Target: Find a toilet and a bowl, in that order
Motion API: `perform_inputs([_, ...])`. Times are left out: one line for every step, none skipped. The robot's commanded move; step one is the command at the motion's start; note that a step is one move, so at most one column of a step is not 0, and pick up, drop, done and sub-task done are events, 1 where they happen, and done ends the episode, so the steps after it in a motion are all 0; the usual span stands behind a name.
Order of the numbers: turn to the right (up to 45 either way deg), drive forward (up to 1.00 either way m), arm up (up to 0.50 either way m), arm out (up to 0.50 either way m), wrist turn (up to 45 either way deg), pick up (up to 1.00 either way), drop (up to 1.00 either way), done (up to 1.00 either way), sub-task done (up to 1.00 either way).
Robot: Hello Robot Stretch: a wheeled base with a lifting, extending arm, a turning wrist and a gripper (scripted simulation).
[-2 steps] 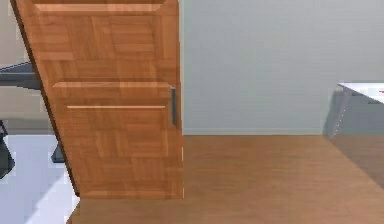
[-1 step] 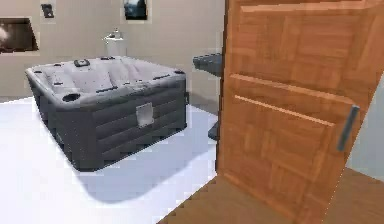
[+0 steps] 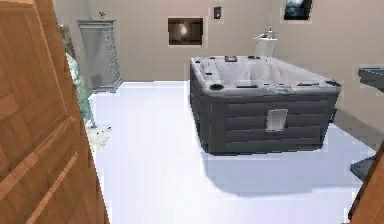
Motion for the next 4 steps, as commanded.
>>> perform_inputs([0.0, 1.00, 0.00, 0.00, 0.0, 0.00, 0.00, 0.00, 0.00])
perform_inputs([-6.0, 0.00, 0.00, 0.00, 0.0, 0.00, 0.00, 0.00, 0.00])
perform_inputs([0.0, 0.35, 0.00, 0.00, 0.0, 0.00, 0.00, 0.00, 0.00])
perform_inputs([-42.0, 0.00, 0.00, 0.00, 0.0, 0.00, 0.00, 0.00, 0.00])
